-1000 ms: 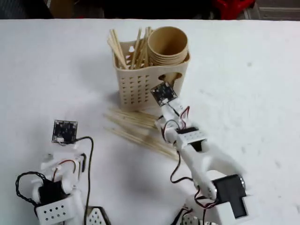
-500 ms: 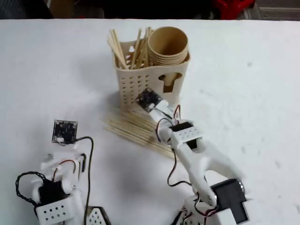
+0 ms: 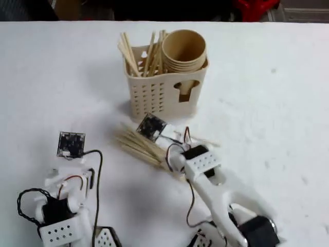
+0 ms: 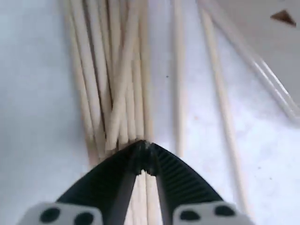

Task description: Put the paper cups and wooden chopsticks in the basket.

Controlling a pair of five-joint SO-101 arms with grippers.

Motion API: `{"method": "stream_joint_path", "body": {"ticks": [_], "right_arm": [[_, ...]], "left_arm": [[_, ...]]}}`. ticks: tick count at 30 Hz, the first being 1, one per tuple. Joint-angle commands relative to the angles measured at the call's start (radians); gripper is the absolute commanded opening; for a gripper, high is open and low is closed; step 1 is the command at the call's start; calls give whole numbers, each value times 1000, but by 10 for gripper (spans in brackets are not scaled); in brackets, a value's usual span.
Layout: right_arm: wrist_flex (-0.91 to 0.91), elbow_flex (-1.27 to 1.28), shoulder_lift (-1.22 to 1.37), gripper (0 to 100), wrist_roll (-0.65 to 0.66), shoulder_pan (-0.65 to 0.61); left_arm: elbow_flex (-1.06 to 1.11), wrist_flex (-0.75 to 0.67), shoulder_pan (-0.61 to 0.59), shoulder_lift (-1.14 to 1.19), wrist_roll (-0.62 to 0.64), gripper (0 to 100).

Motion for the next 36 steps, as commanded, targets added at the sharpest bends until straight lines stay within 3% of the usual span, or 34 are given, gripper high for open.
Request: {"method": "stream_joint_path", "body": {"ticks": [1, 4, 7, 10, 13, 33, 36], "right_arm": [[2, 5, -107, 21, 9, 2], [48, -20, -171, 29, 9, 76], [108, -81, -183, 119, 11, 157], [139, -112, -150, 193, 110, 186], [133, -115, -97, 193, 170, 193], [-282, -115, 240, 193, 173, 183], [-280, -115, 251, 114, 173, 183]], "left_arm": [[-3, 2, -5, -4, -3, 219], [-3, 2, -5, -4, -3, 219], [-3, 2, -5, -4, -3, 219], [-3, 2, -5, -4, -3, 219], [-3, 2, -5, -4, -3, 219], [-3, 2, -5, -4, -3, 219], [-3, 2, -5, -4, -3, 219]]}}
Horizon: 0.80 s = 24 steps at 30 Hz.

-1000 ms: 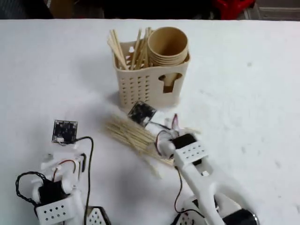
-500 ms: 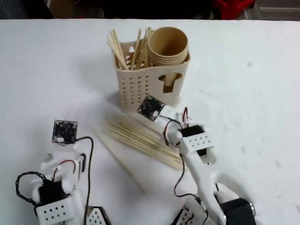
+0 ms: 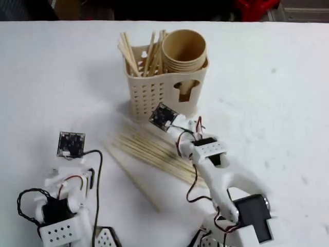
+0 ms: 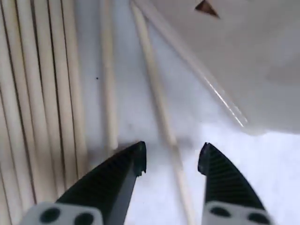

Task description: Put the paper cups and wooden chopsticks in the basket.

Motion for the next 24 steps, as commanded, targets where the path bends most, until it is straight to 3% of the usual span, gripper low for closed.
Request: {"method": "stream_joint_path", "body": {"ticks": [1, 2, 9, 14, 24], "right_arm": [[-19, -40, 5, 65, 12, 1], [-18, -38, 5, 15, 12, 1], [96, -38, -25, 17, 12, 1], [286, -5, -114, 16, 155, 13], [303, 89, -202, 16, 298, 260]], "left_arm": [[-3, 2, -5, -4, -3, 219], [-3, 2, -5, -4, -3, 219], [-3, 2, -5, -4, -3, 219], [-3, 2, -5, -4, -3, 219], [-3, 2, -5, -4, -3, 219]]}}
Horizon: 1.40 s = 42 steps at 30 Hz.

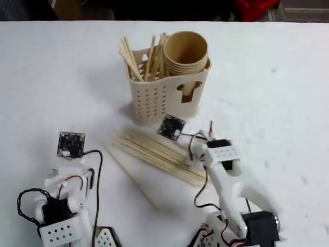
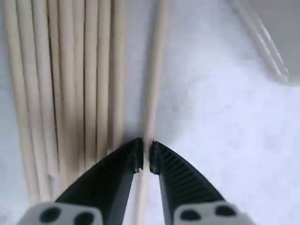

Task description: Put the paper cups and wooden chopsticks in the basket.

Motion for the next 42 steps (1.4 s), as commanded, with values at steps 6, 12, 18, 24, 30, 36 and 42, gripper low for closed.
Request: {"method": "stream_joint_path", "body": {"ticks": [6, 12, 18, 24, 30, 36, 42], "right_arm": [[10, 26, -47, 16, 166, 246], [13, 26, -47, 18, 117, 206], [10, 20, -47, 19, 91, 131], [16, -11, -48, 80, -44, 76], [18, -95, -38, 161, -115, 8], [10, -117, -30, 162, -126, -88], [-12, -186, 127, 162, -124, -58]], "left_arm": [[-3, 2, -5, -4, -3, 219], [-3, 2, -5, -4, -3, 219], [-3, 2, -5, -4, -3, 219], [-3, 2, -5, -4, -3, 219], [-3, 2, -5, -4, -3, 219], [-3, 2, -5, -4, -3, 219], [-3, 2, -5, -4, -3, 219]]}}
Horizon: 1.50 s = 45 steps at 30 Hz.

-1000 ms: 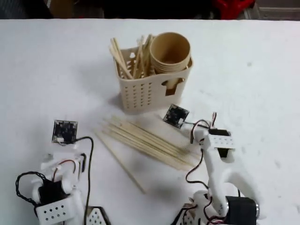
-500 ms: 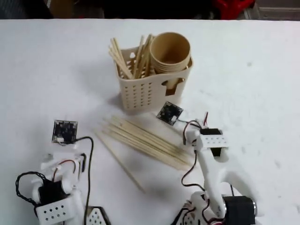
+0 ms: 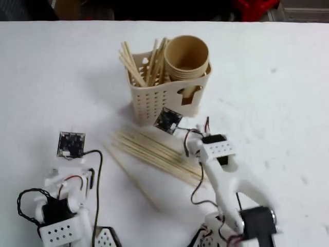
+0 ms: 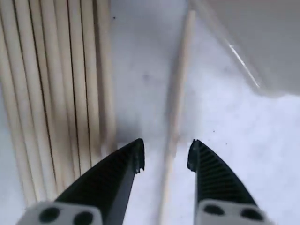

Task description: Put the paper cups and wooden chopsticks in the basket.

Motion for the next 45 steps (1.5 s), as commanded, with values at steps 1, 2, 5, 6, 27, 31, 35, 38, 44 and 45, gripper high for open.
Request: {"method": "stream_joint_path", "body": {"ticks": [1, 2, 5, 6, 27, 31, 35, 38, 44, 45], "right_arm": [[-16, -107, 91, 162, -9, 30], [-13, -132, 128, 162, -9, 41], [-7, -184, 209, 115, -9, 56], [10, -196, 213, 72, -9, 58], [417, -18, -685, 17, -15, -12], [446, -41, -929, 17, -126, -48], [441, -192, -1007, 17, -256, -157], [417, -371, -929, 17, -336, -226], [252, -707, -533, 17, -486, -260], [217, -763, -461, 17, -519, -260]], "left_arm": [[-3, 2, -5, -4, -3, 219], [-3, 2, -5, -4, -3, 219], [-3, 2, -5, -4, -3, 219], [-3, 2, -5, -4, -3, 219], [-3, 2, -5, -4, -3, 219], [-3, 2, -5, -4, -3, 219], [-3, 2, -5, -4, -3, 219], [-3, 2, -5, -4, -3, 219], [-3, 2, -5, -4, -3, 219], [-3, 2, -5, -4, -3, 219]]}}
